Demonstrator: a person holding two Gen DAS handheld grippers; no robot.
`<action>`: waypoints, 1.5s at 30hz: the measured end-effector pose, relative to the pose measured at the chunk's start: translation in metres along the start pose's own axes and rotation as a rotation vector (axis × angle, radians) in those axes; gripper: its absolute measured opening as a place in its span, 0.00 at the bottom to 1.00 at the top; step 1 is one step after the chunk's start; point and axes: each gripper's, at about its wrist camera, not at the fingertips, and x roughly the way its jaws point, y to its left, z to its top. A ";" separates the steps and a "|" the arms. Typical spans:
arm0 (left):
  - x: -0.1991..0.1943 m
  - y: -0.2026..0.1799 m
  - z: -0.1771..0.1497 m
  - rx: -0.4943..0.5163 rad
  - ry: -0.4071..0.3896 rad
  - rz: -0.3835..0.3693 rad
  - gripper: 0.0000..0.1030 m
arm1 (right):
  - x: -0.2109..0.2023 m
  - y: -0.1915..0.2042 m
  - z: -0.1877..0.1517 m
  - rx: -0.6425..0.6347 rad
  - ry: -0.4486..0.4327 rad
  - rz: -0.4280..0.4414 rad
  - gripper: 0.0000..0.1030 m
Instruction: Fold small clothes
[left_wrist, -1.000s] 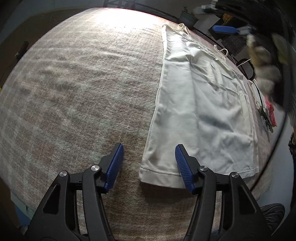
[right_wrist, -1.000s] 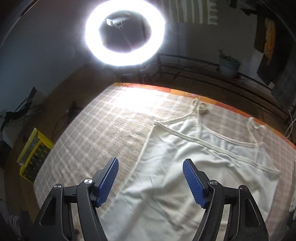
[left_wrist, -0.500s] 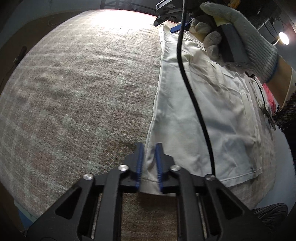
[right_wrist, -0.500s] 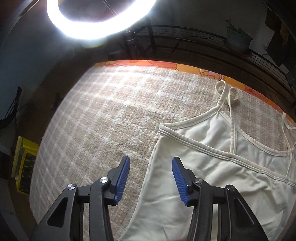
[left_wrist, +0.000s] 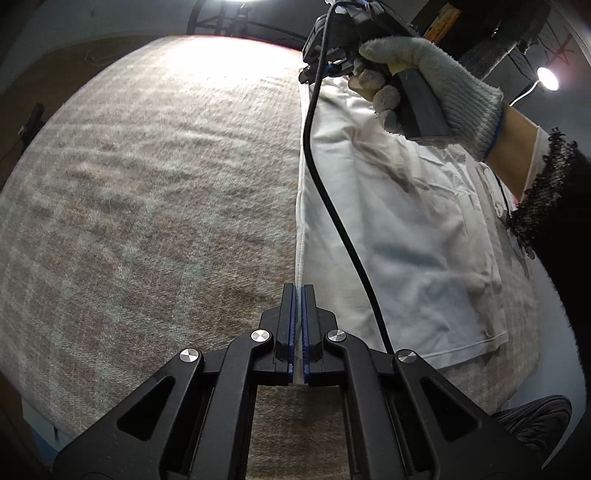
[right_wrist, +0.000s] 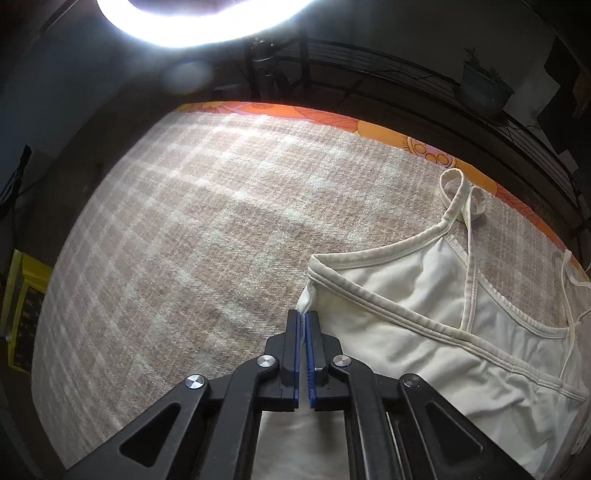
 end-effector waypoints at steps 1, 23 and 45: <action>-0.002 -0.002 -0.001 0.003 -0.004 -0.005 0.00 | -0.006 -0.005 -0.001 0.006 -0.014 0.013 0.00; -0.004 -0.097 -0.005 0.190 -0.011 -0.105 0.00 | -0.088 -0.128 -0.054 0.171 -0.223 0.106 0.00; 0.039 -0.136 -0.016 0.245 0.150 -0.166 0.31 | -0.025 -0.156 -0.057 0.230 -0.138 0.071 0.02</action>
